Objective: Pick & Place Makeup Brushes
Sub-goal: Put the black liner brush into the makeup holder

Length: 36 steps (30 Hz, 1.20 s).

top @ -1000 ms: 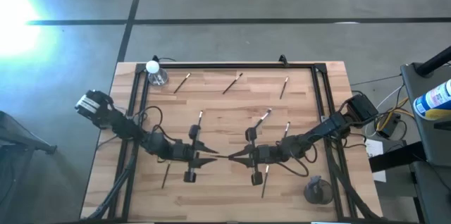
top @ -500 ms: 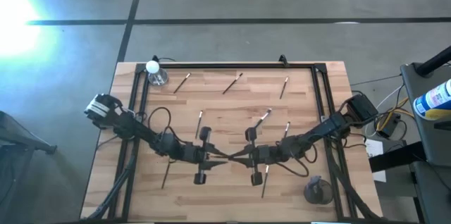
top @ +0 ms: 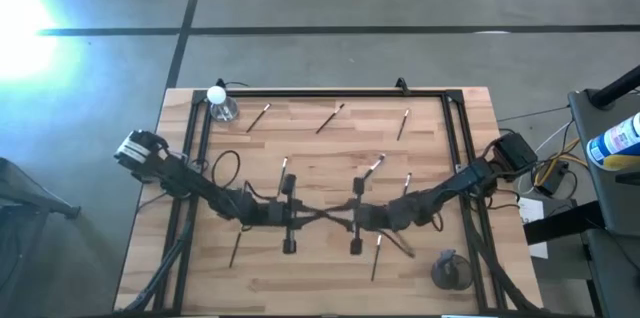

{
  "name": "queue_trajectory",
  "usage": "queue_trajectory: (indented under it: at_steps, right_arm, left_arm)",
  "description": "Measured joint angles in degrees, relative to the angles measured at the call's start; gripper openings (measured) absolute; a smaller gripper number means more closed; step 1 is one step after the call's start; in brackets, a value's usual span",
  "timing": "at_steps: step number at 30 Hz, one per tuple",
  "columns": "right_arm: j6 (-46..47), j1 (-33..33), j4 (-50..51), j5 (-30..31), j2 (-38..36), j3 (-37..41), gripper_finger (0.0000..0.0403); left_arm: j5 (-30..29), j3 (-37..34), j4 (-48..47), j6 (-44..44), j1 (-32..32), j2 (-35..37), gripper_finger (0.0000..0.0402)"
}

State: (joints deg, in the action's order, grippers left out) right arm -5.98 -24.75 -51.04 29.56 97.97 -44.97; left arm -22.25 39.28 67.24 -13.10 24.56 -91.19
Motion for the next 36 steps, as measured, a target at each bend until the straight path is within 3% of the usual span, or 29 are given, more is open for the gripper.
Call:
queue_trajectory:
  at_steps: [2, 5, 10, 16, 26, 36]
  right_arm:
    - [1.0, -0.3, 8.4, 4.7, -3.0, 0.0, 0.0081]
    - [6.3, -0.1, 17.2, 6.0, -7.8, 0.0, 0.0108]
    - [7.4, 0.6, 17.7, 0.4, -10.2, -0.1, 0.014]
    - [6.0, 1.1, 17.6, 0.0, -8.1, -2.9, 0.0149]
    - [2.1, 1.8, 18.7, -1.6, -5.9, -8.8, 0.0128]
    - [4.3, 4.0, 20.5, -6.5, -5.9, -10.2, 0.005]
  left_arm:
    - [-3.0, -0.4, -3.9, 1.4, -0.1, 0.9, 0.0007]
    - [-3.6, -1.3, -9.4, 4.4, -0.9, 1.4, 0.0007]
    - [-2.4, -2.0, -12.6, 8.8, -2.8, 1.2, 0.0007]
    - [-2.3, -2.0, -13.8, 9.6, -2.9, 0.6, 0.0007]
    - [-2.3, -2.0, -15.3, 10.3, -3.0, 0.6, 0.0006]
    - [-2.6, -2.0, -15.3, 10.7, -3.4, 0.6, 0.0006]
